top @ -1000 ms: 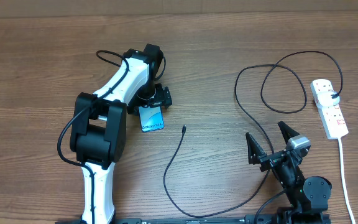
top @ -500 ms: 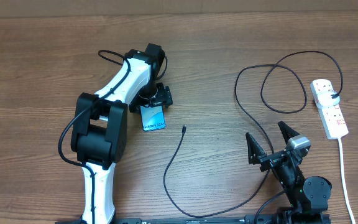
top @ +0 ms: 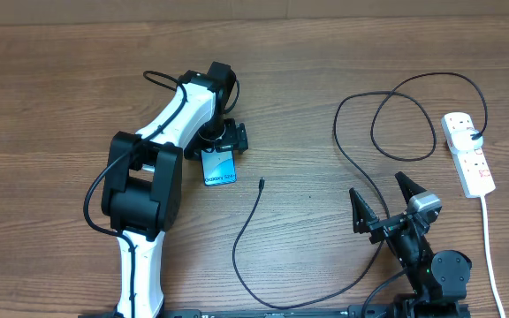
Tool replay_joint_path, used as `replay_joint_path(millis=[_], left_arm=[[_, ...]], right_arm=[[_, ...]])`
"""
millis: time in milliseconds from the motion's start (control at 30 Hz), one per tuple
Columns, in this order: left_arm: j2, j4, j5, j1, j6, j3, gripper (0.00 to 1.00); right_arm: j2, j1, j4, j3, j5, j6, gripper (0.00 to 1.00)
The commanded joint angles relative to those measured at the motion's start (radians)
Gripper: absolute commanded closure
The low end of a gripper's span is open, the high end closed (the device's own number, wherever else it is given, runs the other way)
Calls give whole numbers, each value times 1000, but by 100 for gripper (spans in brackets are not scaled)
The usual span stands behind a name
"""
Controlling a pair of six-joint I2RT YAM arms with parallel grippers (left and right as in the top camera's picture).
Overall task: Plug charger to phone and switch on socket
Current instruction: 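Lift and tilt the phone upright with the left gripper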
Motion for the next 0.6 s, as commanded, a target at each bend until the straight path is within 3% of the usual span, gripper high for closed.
replay_joint_path(millis=[0, 267, 500, 567], left_arm=[[37, 14, 20, -5, 32, -31, 5], [37, 2, 10, -3, -5, -31, 0], [37, -13, -30, 0, -23, -32, 2], [37, -23, -38, 1, -27, -32, 8]], right_arm=[[-8, 7, 6, -10, -8, 3, 0], [-8, 7, 6, -10, -8, 3, 0], [-8, 7, 6, -10, -8, 3, 0], [-8, 7, 6, -10, -8, 3, 0]])
